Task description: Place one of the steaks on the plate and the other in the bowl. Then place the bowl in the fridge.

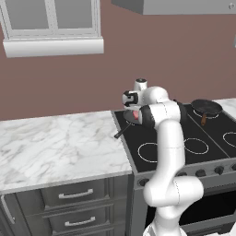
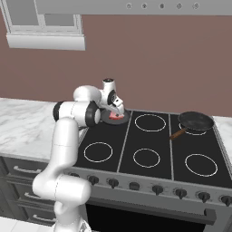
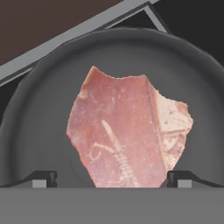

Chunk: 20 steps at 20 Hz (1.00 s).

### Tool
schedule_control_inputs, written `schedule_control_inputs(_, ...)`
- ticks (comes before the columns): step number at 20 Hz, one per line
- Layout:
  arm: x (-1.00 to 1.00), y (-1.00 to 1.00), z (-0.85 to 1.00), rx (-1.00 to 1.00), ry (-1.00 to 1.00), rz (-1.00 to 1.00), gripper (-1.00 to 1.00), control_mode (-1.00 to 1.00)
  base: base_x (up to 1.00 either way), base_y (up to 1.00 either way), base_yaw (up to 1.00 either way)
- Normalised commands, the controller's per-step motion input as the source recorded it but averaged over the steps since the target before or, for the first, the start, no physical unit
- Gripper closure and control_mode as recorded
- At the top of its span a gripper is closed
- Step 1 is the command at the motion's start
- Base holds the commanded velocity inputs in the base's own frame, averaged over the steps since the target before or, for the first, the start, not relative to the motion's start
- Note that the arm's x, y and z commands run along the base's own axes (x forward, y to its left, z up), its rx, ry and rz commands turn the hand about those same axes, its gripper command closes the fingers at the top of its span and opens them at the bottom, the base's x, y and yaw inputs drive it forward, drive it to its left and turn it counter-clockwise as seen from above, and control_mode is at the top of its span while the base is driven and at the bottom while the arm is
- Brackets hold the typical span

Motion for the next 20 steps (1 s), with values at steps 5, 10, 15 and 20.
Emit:
schedule_control_inputs(5,-0.03,0.00,0.00,0.00,0.02,0.00,-1.00,-1.00,0.00,0.00,0.00)
schedule_control_inputs(10,0.00,0.00,-0.12,0.00,0.02,0.00,-1.00,-1.00,0.00,0.00,0.00)
schedule_control_inputs(15,-0.02,0.00,-0.14,0.00,0.00,0.00,-1.00,-1.00,0.00,0.00,0.00)
schedule_control_inputs(20,0.00,0.00,-0.15,0.00,0.02,0.00,-1.00,-1.00,0.00,0.00,0.00)
